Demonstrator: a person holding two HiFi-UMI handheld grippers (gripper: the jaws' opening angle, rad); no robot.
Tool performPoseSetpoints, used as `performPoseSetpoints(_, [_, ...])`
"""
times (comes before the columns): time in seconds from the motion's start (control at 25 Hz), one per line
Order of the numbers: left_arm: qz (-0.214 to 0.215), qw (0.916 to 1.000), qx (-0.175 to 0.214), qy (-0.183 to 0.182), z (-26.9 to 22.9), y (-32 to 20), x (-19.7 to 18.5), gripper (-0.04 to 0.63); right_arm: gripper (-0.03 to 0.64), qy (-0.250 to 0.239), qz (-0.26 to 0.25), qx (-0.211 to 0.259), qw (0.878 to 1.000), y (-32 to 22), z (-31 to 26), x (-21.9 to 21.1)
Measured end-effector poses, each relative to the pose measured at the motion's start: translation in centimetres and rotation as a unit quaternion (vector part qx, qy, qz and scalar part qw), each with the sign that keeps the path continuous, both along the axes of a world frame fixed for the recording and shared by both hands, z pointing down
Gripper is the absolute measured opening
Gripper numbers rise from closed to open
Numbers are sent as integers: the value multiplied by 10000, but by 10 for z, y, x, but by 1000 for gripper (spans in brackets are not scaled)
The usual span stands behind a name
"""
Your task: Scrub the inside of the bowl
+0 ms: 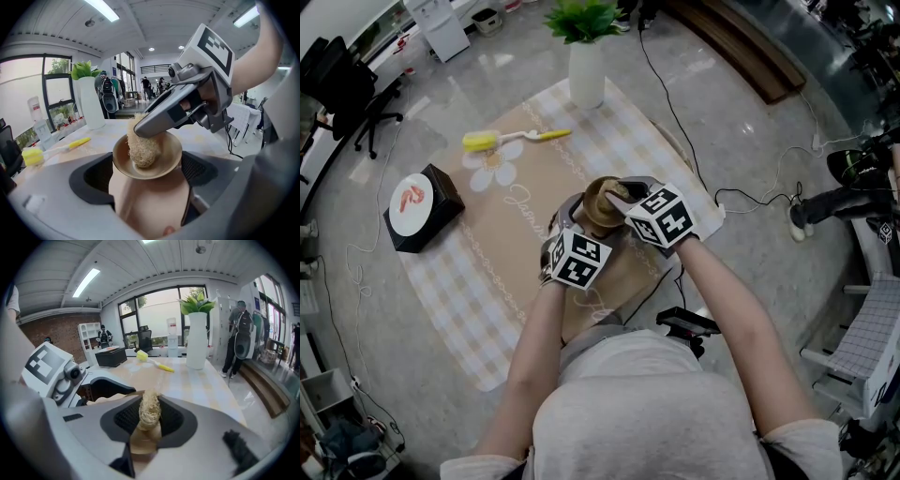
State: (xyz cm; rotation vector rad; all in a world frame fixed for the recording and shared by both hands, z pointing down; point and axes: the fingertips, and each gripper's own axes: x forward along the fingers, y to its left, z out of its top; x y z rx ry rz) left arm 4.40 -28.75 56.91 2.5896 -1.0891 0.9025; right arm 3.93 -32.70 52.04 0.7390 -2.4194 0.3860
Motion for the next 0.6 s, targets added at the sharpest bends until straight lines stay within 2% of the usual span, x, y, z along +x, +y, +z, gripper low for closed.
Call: performPoseSetpoints(0.6, [-93, 9998, -145, 104, 2, 2, -3, 463, 97, 235, 293, 170, 9992, -3, -1, 16])
